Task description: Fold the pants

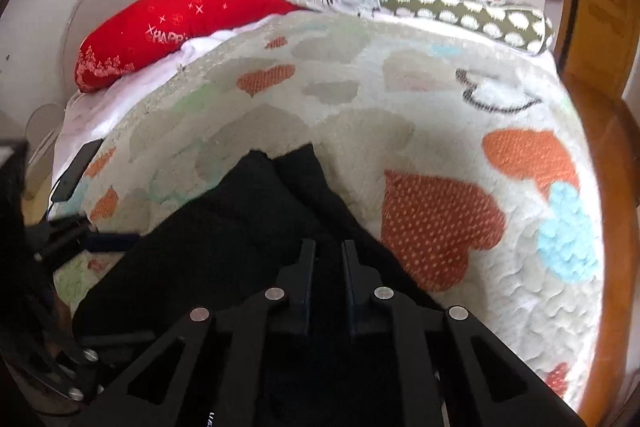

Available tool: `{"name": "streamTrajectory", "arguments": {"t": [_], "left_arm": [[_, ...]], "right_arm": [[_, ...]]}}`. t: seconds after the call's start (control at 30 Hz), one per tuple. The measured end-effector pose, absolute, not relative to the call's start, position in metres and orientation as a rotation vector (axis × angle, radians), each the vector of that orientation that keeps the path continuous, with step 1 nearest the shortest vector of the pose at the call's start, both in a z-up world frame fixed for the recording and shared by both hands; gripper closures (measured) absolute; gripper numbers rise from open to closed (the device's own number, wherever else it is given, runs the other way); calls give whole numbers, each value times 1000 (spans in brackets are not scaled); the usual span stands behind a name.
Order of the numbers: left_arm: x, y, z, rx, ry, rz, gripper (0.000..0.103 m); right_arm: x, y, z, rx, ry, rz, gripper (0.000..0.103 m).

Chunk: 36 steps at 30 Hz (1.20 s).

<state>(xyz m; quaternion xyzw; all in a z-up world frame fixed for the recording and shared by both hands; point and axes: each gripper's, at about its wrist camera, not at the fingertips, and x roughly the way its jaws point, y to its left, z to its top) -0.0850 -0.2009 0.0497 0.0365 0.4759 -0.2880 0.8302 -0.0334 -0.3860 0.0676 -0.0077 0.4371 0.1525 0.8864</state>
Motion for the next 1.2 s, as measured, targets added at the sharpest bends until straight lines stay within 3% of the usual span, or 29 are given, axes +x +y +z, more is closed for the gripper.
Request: {"name": "streamTrajectory", "arguments": {"t": [0.17, 0.27, 0.43, 0.83, 0.93, 1.0, 1.2], "left_arm": [[-86, -197, 43, 17, 1021, -607, 6], [-83, -199, 58, 72, 1019, -613, 6], [-61, -198, 82, 70, 953, -561, 6], [-11, -220, 46, 94, 1049, -478, 6], [-27, -213, 58, 105, 1008, -482, 6], [-38, -207, 67, 97, 981, -493, 6], [-63, -201, 84, 117, 914, -493, 6]], "right_arm": [[-35, -391, 49, 22, 919, 269, 91], [-43, -397, 70, 50, 886, 224, 85], [-88, -399, 102, 20, 813, 221, 84], [-138, -403, 60, 168, 840, 191, 82], [-145, -399, 73, 129, 842, 188, 73], [-151, -395, 79, 125, 834, 202, 62], [-162, -380, 81, 84, 838, 214, 61]]}}
